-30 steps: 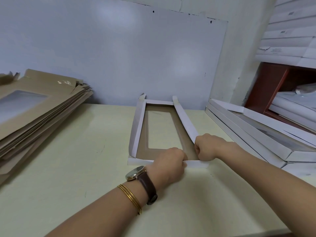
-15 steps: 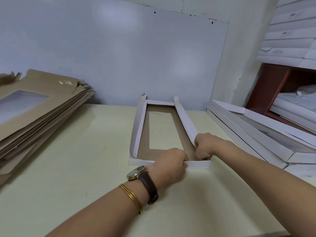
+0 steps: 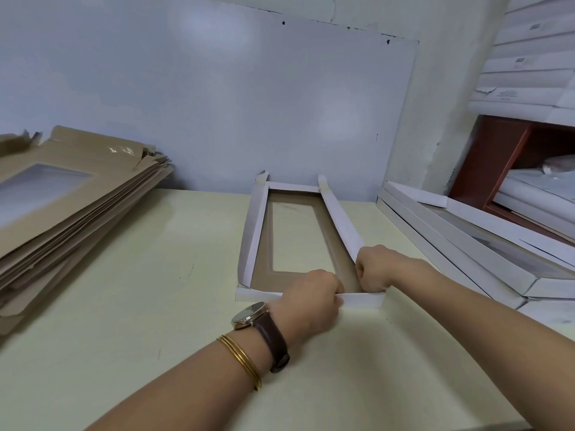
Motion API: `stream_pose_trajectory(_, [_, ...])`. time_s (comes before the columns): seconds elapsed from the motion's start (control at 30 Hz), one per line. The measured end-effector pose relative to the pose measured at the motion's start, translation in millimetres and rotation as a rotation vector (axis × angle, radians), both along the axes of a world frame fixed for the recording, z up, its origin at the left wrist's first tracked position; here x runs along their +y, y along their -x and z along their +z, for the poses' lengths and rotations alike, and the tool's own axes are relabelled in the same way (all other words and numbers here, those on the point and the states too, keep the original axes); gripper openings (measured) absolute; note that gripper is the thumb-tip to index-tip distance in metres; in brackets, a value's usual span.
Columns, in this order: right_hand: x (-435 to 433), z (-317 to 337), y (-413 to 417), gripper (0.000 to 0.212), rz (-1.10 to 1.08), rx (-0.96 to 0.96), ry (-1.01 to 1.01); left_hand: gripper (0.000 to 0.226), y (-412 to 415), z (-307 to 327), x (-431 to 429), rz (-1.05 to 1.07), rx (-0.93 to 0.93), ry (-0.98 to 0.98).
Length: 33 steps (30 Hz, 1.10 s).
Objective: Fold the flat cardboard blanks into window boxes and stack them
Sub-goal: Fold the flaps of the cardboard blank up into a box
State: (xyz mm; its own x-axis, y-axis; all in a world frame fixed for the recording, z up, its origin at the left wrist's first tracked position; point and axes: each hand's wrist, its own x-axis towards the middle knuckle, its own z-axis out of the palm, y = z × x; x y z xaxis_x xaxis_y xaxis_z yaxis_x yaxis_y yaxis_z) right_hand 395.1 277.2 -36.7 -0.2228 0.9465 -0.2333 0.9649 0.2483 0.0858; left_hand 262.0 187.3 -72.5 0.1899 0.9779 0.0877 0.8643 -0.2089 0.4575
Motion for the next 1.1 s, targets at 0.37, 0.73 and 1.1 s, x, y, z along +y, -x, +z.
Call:
stream_pose_trajectory(0.37, [4.1,-0.7,3.7,0.015,-0.024,-0.01,-0.013,0.016,0.5,-0.9,0.0,-0.006,-0.007,-0.016])
stream_pose_trajectory(0.73, [-8.3,12.6,-0.9,0.024,0.19,0.082,0.068,0.02,0.6,-1.1,0.6,-0.018,0.0,-0.028])
stream_pose_trajectory(1.1, [-32.6,5.1,8.3,0.023,0.201,0.414,0.232,0.027,6.5,3.0,6.1,0.033,-0.087,0.02])
